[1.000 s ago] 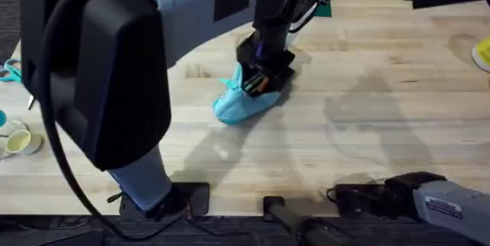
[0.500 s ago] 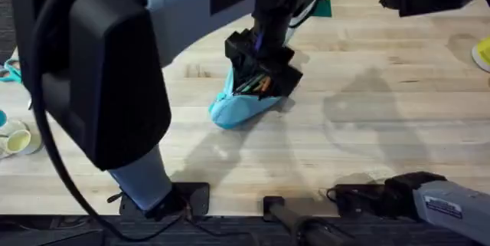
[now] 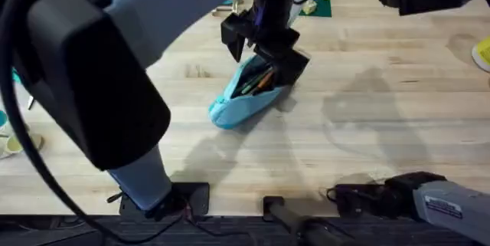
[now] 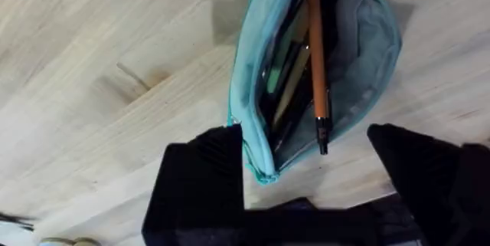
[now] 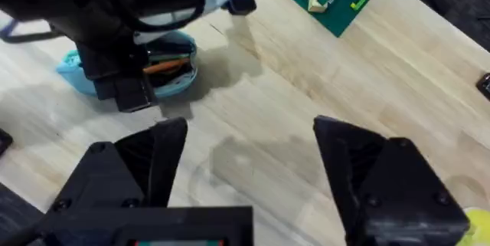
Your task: Unzip the bag, pick up the pens from the table one at a time and place them inside, then zip the bag closed.
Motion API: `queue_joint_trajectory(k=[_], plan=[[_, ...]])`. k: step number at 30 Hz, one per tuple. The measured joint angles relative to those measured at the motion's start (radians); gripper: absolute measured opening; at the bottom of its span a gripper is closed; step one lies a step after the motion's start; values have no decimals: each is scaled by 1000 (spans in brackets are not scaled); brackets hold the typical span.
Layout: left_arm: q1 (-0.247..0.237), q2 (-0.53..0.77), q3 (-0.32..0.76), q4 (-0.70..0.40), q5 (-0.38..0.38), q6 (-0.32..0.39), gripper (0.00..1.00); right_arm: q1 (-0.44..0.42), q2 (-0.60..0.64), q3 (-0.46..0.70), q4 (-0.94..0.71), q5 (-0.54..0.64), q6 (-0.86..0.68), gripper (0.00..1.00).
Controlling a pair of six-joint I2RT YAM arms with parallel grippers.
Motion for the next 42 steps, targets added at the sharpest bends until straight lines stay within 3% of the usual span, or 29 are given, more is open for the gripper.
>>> queue_joint_trajectory(k=[6,14,21,30,38,42], plan=[[38,-83,11,-8,0,0,985,0,0,0,8,0,-7,996],[159,-265,25,-57,-1,17,986,0,0,0,20,0,-16,996],[186,-326,16,-99,0,31,986,0,0,0,20,0,-19,996],[204,-569,-179,-73,4,35,986,0,3,0,33,0,-19,996],[307,-850,-312,-72,31,24,986,0,70,0,34,0,-19,996],[332,-956,-327,-72,32,23,986,0,85,-2,34,0,-19,996]])
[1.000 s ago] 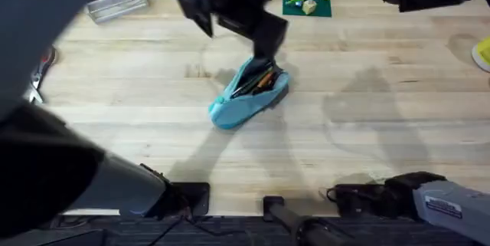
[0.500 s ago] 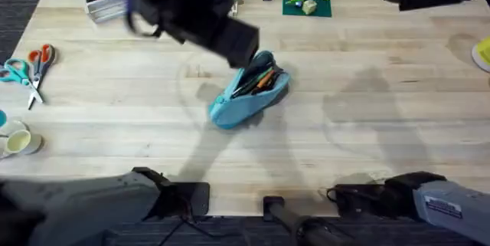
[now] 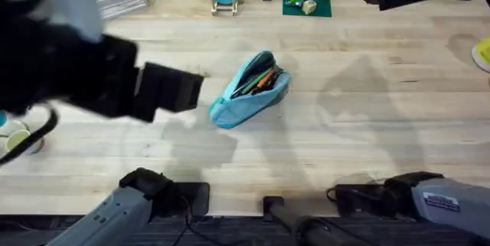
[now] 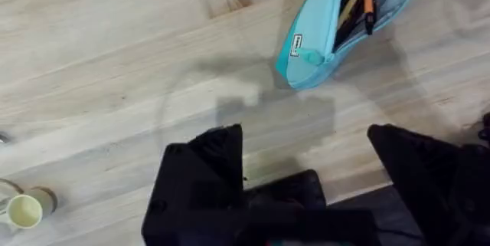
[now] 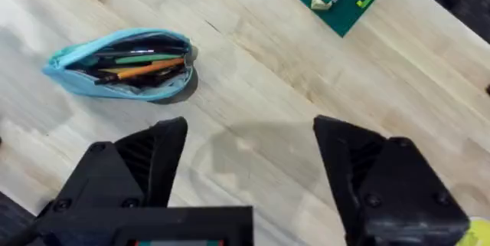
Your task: Unzip the bag, pick up the pens from the table one at a time and place them inside, then zip the bag closed.
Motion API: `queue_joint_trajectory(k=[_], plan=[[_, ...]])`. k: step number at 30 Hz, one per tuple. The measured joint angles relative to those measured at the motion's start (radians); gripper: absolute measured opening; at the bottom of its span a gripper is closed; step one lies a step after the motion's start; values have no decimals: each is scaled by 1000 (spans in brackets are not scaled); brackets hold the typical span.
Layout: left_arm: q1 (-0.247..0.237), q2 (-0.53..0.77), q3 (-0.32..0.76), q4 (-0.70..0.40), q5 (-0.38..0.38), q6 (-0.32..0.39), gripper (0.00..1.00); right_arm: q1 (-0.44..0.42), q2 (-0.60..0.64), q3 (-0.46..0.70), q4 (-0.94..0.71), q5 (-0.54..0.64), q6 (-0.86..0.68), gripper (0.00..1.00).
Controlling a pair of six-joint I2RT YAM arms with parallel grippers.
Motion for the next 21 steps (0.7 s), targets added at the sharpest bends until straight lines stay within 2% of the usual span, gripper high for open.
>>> queue_joint_trajectory(k=[5,10,12,15,21], plan=[[1,-69,0,-9,-17,-3,986,0,0,0,0,0,0,996],[1,-75,-2,4,-17,-10,987,0,0,0,0,0,0,995],[1,-75,-3,6,-16,17,987,0,0,0,0,0,0,995],[1,-75,-3,5,1,106,986,0,0,0,0,0,0,996],[1,-75,-3,3,107,388,986,0,0,0,0,0,0,996]])
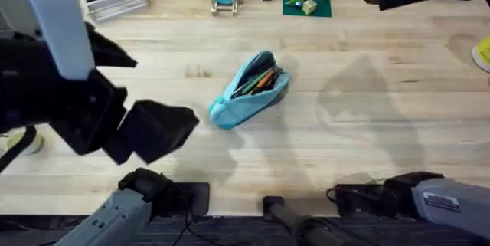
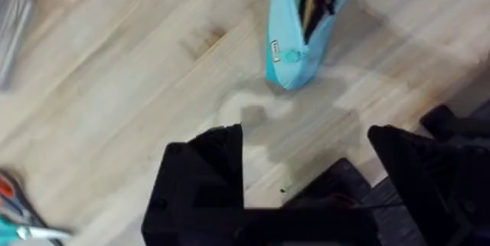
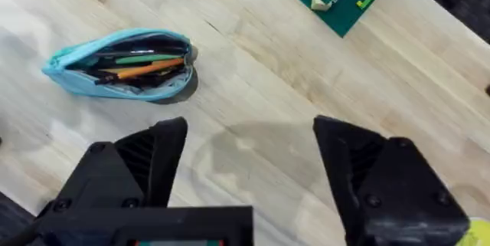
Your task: Unzip the bag, pick up the pens from the table one at a time and place them inside, then zip the bag closed.
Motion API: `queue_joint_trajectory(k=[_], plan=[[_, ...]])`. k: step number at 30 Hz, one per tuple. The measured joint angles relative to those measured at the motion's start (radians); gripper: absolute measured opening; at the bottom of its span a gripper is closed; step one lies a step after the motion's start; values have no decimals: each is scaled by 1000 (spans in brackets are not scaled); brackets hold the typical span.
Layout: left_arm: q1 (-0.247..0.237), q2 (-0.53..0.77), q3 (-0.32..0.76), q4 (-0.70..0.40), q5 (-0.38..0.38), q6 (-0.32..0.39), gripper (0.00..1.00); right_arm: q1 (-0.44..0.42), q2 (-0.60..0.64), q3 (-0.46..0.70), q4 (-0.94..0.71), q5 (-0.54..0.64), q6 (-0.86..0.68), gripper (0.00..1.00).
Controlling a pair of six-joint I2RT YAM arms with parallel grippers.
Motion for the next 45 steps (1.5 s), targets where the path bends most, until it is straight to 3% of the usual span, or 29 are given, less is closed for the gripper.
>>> queue_joint_trajectory(k=[11,15,19,27,30,36,39,42,45], plan=[[0,-1,-3,-103,70,361,986,0,0,0,12,0,0,996],[5,-1,-3,-103,58,425,986,0,0,0,12,0,0,995],[45,-1,-9,-85,54,468,986,0,0,0,15,0,0,995],[214,-1,-180,-13,141,564,987,0,0,0,18,0,0,995],[309,1,-247,15,204,625,987,0,0,0,19,0,0,996],[559,5,-330,46,356,774,988,0,0,0,19,0,0,996],[657,5,-361,47,440,846,988,0,0,0,19,0,0,996],[702,5,-375,51,493,887,988,0,0,0,19,0,0,995],[713,5,-379,50,517,911,988,0,0,0,19,-3,4,995]])
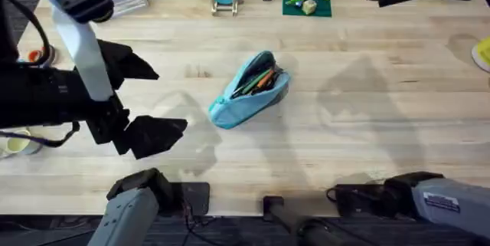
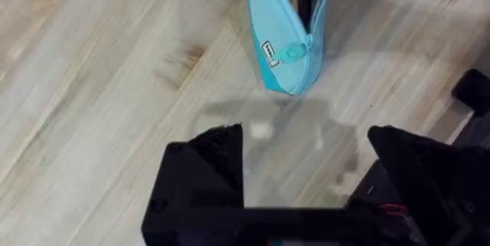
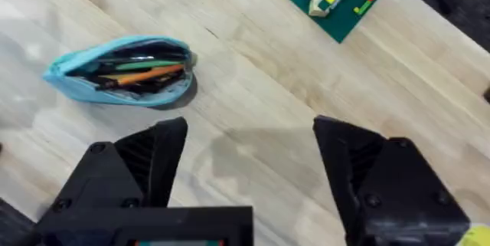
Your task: Unzip the bag, pick up the pens from the table one at a time and place them inside, then zip the bag closed.
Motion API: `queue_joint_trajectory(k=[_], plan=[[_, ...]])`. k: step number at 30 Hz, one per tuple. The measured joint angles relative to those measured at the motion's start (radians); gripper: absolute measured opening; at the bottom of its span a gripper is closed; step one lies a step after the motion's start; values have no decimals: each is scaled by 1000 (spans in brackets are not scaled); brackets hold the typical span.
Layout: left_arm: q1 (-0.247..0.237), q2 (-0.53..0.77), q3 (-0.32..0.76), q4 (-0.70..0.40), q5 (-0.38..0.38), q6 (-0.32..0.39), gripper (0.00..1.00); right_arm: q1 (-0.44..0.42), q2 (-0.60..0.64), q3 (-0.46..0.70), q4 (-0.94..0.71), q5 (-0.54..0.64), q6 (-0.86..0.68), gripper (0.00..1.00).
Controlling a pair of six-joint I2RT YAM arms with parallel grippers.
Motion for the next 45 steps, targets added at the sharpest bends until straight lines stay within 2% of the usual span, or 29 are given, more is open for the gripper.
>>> queue_joint_trajectory(k=[18,22,27,36,45], plan=[[0,0,-2,1,22,23,988,8,0,0,-34,-255,95,996],[0,0,-2,1,22,24,988,50,0,0,-61,-276,76,996],[0,0,-2,1,22,24,988,154,8,-12,-83,-287,12,996],[0,0,-2,1,22,27,988,269,159,-20,-83,-294,-42,996],[0,0,-2,1,22,27,988,277,211,-30,-3,-294,-46,996]])
